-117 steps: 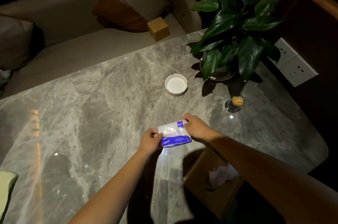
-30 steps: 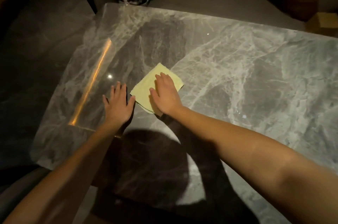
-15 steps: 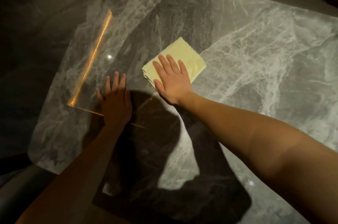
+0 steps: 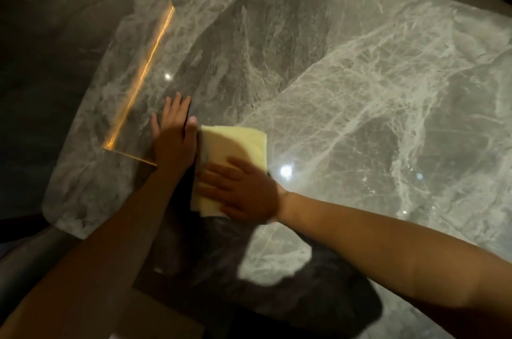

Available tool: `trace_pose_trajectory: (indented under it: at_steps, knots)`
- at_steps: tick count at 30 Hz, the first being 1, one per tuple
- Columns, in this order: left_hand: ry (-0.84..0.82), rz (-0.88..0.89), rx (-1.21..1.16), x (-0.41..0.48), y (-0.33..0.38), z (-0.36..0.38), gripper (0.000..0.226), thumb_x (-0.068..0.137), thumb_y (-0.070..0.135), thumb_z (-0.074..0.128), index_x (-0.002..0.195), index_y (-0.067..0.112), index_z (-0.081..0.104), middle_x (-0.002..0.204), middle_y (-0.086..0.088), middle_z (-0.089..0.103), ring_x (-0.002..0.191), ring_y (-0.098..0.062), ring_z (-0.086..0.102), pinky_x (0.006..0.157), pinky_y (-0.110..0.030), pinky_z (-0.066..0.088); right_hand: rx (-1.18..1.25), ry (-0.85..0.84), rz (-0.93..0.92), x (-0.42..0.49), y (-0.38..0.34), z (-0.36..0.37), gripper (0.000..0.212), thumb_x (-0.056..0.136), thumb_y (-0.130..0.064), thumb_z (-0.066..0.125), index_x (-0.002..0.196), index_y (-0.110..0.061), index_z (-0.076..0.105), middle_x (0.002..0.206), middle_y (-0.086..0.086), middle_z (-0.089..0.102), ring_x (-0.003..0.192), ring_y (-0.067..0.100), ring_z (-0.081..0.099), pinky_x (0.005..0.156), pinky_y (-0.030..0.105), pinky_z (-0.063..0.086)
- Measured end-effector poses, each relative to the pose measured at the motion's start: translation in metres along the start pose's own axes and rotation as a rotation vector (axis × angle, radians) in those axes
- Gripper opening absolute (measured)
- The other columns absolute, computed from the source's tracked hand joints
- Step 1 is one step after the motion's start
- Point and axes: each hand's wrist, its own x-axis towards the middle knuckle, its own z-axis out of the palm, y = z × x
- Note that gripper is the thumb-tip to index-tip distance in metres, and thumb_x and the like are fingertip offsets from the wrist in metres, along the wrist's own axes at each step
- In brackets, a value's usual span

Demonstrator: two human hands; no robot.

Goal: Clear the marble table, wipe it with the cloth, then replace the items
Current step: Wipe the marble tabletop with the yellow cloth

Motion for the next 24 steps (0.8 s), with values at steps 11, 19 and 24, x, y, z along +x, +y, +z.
trace_pose_trajectory:
  at_steps: [11,19,24]
  knots:
    - [-0.135,0.314,0.181,-0.021,0.066,0.021,0.058,0.092,0.042,0.024,0.144,0.021,0.035,0.156,-0.004,0.026,0.145,-0.019,0.018,0.113,-0.055,0.000,-0.090,-0.040,0.790,-0.043,0.078,-0.045,0.056,0.097,-0.045,0.024,0.150,-0.030,0.027,0.160,0.003,0.020,0.148,0.028,0.014,0.115,0.051,0.014]
    - [-0.215,0.291,0.221,-0.005,0.147,0.064,0.066,0.085,0.048,0.016,0.148,0.028,0.023,0.160,0.005,0.013,0.148,-0.018,0.006,0.114,-0.054,-0.005,0.058,-0.110,1.305,-0.085,0.195,-0.103,0.059,0.100,-0.050,0.018,0.153,-0.033,0.000,0.162,-0.001,-0.010,0.149,0.026,-0.010,0.115,0.056,0.004]
    - [-0.247,0.363,0.219,0.010,0.178,0.082,0.055,0.096,0.042,0.029,0.148,0.028,0.021,0.160,0.005,0.009,0.148,-0.020,0.000,0.113,-0.054,-0.009,0.037,-0.210,1.488,-0.156,0.238,-0.131,0.067,0.095,-0.062,0.016,0.152,-0.036,-0.005,0.162,-0.003,-0.008,0.149,0.029,-0.006,0.112,0.063,0.008]
